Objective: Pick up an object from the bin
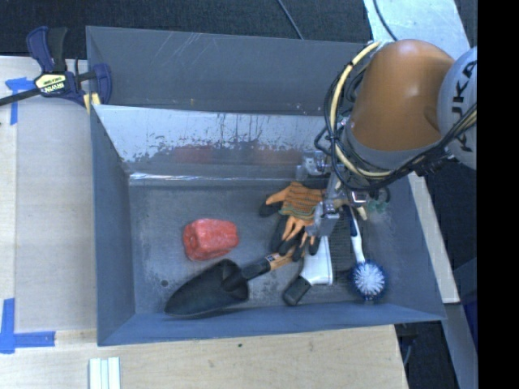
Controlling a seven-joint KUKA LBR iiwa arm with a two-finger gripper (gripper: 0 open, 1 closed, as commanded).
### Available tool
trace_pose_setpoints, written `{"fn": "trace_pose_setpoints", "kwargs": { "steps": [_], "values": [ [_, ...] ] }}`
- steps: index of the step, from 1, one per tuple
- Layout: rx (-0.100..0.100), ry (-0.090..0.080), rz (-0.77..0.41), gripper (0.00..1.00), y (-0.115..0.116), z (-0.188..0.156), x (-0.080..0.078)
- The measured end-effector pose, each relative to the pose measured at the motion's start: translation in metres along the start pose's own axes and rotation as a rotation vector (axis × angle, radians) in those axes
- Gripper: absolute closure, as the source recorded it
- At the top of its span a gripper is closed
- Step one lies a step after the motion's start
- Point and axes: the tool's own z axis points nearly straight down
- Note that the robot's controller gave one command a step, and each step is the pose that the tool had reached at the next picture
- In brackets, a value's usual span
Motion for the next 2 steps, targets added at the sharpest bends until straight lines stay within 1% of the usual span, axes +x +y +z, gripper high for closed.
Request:
{"fn": "trace_pose_setpoints", "kwargs": {
  "steps": [1,2],
  "values": [
    [0.000,-0.008,0.000,0.00,0.000,-0.004,-0.002],
    [-0.001,-0.016,0.123,0.00,-0.033,0.122,-0.057]
  ]
}}
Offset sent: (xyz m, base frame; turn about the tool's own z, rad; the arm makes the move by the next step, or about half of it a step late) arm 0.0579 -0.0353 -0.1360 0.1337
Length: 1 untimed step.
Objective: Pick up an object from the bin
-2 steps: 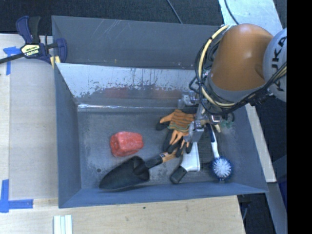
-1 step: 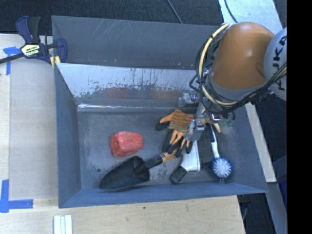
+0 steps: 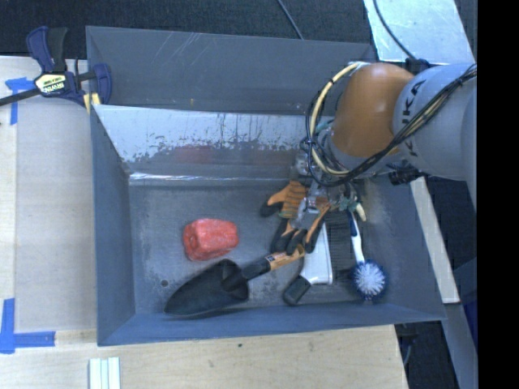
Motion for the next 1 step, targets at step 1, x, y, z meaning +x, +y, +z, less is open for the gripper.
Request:
{"fn": "trace_pose_setpoints", "kwargs": {
  "steps": [1],
  "values": [
    [-0.002,0.016,-0.085,0.00,-0.0031,0.0296,-0.0032]
  ]
}}
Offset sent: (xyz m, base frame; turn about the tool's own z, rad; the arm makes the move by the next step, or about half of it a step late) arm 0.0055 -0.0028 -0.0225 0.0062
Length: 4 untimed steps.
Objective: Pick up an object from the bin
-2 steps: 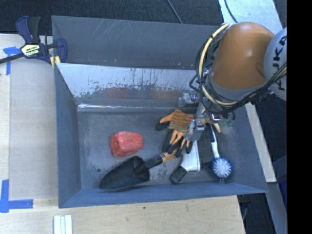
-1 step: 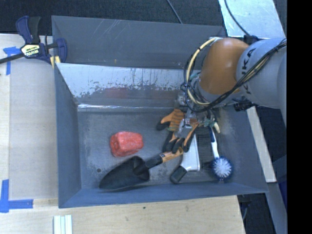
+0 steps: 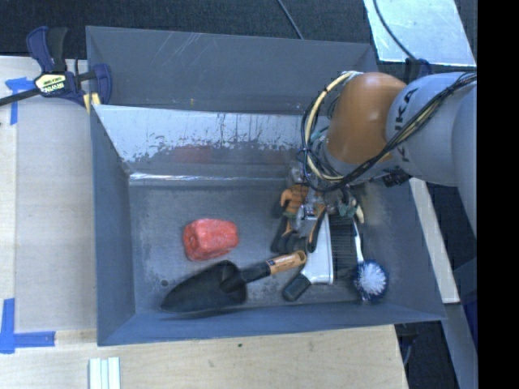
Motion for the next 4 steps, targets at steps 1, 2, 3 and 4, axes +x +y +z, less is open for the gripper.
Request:
{"fn": "trace_pose_setpoints", "kwargs": {
  "steps": [1,2,3,4],
  "values": [
    [-0.001,-0.001,0.090,0.00,0.001,-0.009,-0.003],
    [-0.004,-0.011,-0.133,0.00,-0.021,-0.018,0.001],
    [-0.002,-0.012,0.081,1.00,0.000,-0.013,-0.006],
    [-0.002,-0.012,0.081,1.00,0.000,-0.013,-0.006]
  ]
}}
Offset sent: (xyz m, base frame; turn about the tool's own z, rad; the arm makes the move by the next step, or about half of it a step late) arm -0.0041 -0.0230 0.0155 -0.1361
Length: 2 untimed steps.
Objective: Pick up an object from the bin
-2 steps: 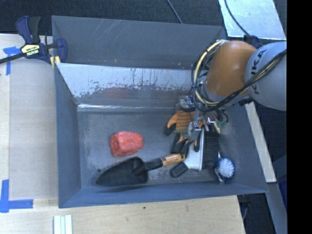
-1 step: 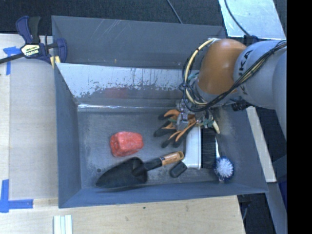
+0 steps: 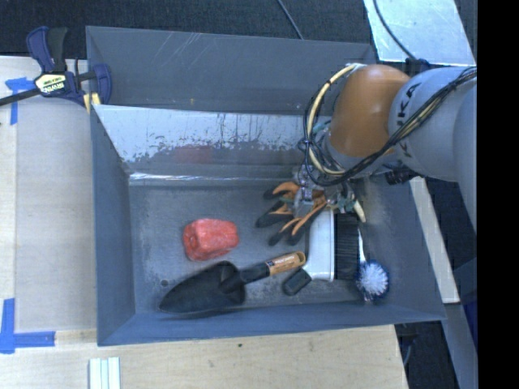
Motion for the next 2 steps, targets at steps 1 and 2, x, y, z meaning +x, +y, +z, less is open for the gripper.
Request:
{"fn": "trace_pose_setpoints", "kwargs": {
  "steps": [1,2],
  "values": [
    [0.000,0.009,0.000,1.00,0.000,-0.025,0.003],
    [0.000,0.006,0.000,1.00,0.000,-0.073,0.001]
  ]
}}
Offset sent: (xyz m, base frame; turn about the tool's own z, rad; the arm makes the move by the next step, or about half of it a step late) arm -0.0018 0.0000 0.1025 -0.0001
